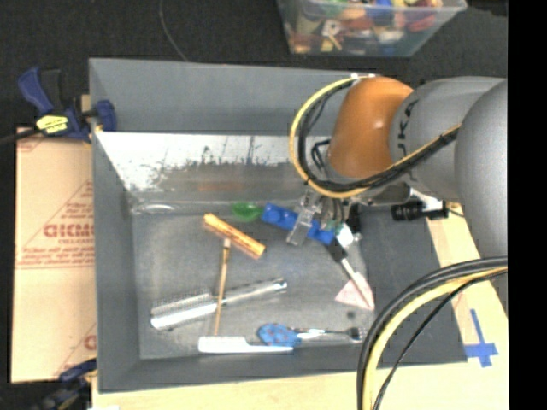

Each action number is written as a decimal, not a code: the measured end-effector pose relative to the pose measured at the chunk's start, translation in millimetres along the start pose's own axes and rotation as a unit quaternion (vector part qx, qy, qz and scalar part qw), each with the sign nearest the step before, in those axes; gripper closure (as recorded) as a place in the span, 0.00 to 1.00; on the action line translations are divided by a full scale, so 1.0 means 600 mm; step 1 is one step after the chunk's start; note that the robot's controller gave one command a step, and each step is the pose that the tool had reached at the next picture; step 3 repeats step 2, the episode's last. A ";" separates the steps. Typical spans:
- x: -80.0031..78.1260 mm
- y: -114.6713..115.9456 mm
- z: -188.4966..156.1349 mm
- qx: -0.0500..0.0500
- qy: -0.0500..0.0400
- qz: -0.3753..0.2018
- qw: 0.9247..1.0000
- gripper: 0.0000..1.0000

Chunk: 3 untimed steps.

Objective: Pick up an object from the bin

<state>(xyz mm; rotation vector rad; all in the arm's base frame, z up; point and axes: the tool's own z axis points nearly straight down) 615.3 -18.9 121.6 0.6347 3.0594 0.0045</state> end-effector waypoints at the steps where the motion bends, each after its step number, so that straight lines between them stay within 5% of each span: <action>1: 0.000 0.000 -0.016 0.000 0.001 0.000 1.000 1.00; 3: -0.001 0.000 -0.036 -0.001 -0.001 -0.001 1.000 1.00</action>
Offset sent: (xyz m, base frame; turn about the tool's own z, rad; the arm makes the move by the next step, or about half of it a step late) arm -0.0007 -0.0001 0.0054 -0.0004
